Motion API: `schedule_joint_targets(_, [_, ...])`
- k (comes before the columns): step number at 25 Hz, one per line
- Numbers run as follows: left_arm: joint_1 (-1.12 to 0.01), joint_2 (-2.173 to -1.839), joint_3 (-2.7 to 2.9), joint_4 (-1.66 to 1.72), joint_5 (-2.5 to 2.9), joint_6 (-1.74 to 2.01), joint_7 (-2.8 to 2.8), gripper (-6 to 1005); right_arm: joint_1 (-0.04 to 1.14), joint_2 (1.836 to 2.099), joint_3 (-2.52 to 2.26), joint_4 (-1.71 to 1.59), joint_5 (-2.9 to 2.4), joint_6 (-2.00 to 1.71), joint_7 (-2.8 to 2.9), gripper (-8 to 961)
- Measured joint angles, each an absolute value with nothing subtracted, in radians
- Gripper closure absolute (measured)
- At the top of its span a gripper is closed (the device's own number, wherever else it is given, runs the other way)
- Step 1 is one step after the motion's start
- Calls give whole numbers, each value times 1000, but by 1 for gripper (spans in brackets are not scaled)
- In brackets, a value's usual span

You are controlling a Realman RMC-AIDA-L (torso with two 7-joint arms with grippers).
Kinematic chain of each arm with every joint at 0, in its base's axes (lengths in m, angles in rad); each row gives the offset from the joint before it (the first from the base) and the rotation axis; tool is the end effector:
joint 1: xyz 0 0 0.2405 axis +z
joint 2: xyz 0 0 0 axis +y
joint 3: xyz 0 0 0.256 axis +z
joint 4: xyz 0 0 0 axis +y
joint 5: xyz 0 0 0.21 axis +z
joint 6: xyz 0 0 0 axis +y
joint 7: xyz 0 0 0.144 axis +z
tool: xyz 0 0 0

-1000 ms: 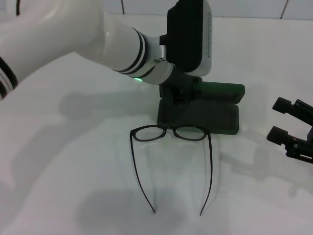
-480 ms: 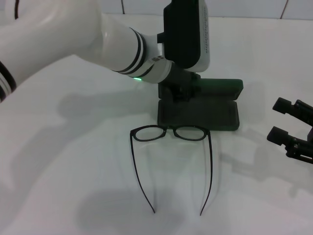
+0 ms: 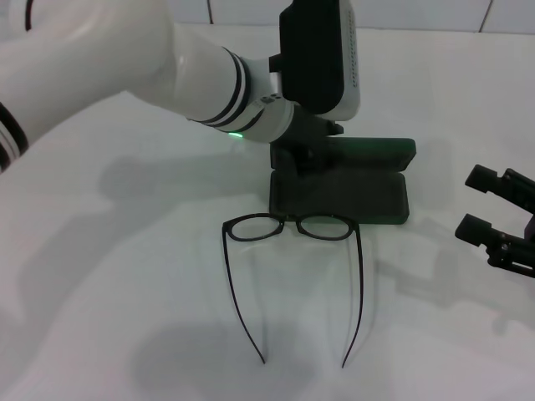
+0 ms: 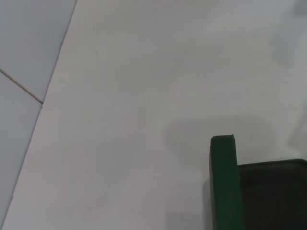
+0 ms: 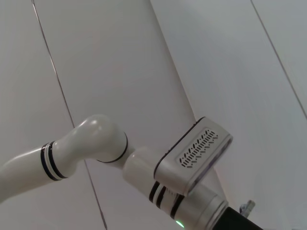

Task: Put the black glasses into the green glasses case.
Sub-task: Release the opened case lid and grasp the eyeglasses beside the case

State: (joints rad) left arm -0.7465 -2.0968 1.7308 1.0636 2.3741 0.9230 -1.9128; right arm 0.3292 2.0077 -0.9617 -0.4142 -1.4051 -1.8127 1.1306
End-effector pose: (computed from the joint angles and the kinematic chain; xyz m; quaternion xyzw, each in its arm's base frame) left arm -0.1196 0.3884 -0.0950 -0.9706 0.1045 0.1134 0.1847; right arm 0.2752 0.2569 0.0132 -0.8644 0.1885 0.4514 0.1160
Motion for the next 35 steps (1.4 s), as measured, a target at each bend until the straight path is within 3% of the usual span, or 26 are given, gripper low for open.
schedule_joint_targets(8, [-760,-2093,1715,1069,2372,965,-1912,630,337,2006,-966,-414,-1405,-1800,1139,223])
schedule_joint_targets(11, [-755,-2093,1710,1097,2373,973,-1914,569,340,2006,-969,-414,-1407,-1790,1141,226])
schedule_joint_targets(16, [-701,-2093,1664,1227,2379,1018,-1919,576,364,2010,-982,-425,-1432,-1757,1165,231])
schedule_joint_targets(31, [-302,-2090,1435,1643,1827,1025,-1792,632,625,2007,-999,-753,-1843,-1607,1657,250])
schedule_joint_targets(35, [-197,-2090,1361,1596,1608,1111,-1634,674,775,2011,-1035,-765,-2022,-1575,1793,276])
